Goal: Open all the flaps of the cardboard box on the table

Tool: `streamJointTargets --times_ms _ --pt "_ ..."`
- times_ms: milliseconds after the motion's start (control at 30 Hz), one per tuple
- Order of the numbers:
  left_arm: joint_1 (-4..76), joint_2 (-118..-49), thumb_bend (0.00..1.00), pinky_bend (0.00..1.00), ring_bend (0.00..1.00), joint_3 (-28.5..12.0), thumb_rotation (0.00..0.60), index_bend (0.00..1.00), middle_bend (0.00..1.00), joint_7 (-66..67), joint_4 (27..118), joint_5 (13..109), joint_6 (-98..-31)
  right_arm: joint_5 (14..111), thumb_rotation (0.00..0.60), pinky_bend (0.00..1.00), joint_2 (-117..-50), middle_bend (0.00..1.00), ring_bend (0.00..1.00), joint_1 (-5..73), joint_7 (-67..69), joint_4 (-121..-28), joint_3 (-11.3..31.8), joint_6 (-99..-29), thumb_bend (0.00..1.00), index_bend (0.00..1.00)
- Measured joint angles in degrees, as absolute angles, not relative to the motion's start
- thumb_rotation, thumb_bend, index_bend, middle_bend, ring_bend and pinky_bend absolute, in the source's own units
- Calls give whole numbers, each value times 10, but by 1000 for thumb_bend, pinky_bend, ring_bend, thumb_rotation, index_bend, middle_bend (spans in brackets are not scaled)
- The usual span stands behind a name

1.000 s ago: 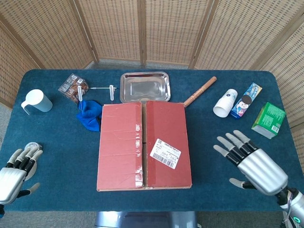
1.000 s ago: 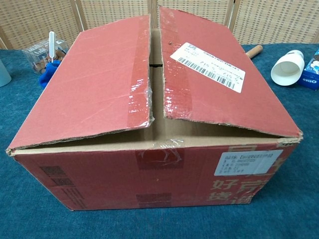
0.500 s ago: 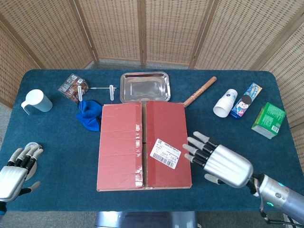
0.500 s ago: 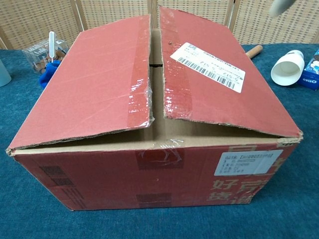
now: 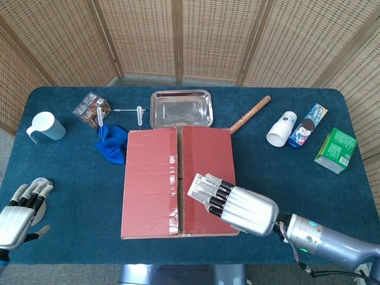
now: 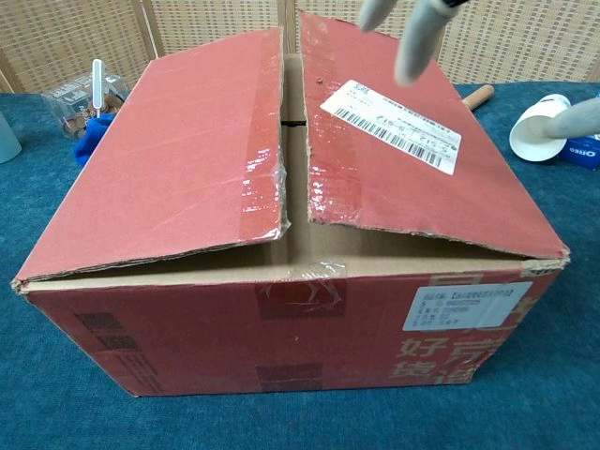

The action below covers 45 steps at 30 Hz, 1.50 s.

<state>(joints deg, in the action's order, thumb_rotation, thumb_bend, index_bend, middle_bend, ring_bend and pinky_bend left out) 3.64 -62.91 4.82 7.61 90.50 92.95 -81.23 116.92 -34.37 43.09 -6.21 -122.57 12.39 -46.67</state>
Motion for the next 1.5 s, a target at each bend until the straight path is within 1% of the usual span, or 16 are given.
streamJointTargets --times_ms 233,367,600,833,933,1067,1300,1500 --pt "37 -630 0 0 0 49 600 1 0 76 905 930 -812 1113 372 0 -364 103 0 484 -70 -1247 147 -392 328 216" --pt "38 -631 0 0 0 49 600 1 0 76 903 929 -811 1085 372 0 -382 93 0 509 -81 -1249 158 -362 334 203" --pt "39 -632 0 0 0 48 600 1 0 75 901 923 -808 1031 374 0 -415 81 0 543 -97 -1248 177 -327 330 211" --pt "41 -634 0 0 0 49 600 1 0 78 897 921 -802 954 375 0 -456 78 0 593 -134 -1251 199 -272 330 225" --pt "43 -638 0 0 0 49 600 1 0 85 892 918 -796 917 372 0 -474 73 0 615 -155 -1250 205 -250 326 230" --pt "44 -645 0 0 0 48 600 1 0 84 885 917 -794 885 373 0 -491 56 0 634 -194 -1245 206 -238 325 241" --pt "45 -645 0 0 0 49 600 1 0 82 885 916 -794 824 373 0 -502 24 0 652 -277 -1241 195 -243 329 314" --pt "45 -645 0 0 0 50 600 1 0 82 886 915 -793 785 363 0 -499 8 0 661 -353 -1245 174 -266 349 506"
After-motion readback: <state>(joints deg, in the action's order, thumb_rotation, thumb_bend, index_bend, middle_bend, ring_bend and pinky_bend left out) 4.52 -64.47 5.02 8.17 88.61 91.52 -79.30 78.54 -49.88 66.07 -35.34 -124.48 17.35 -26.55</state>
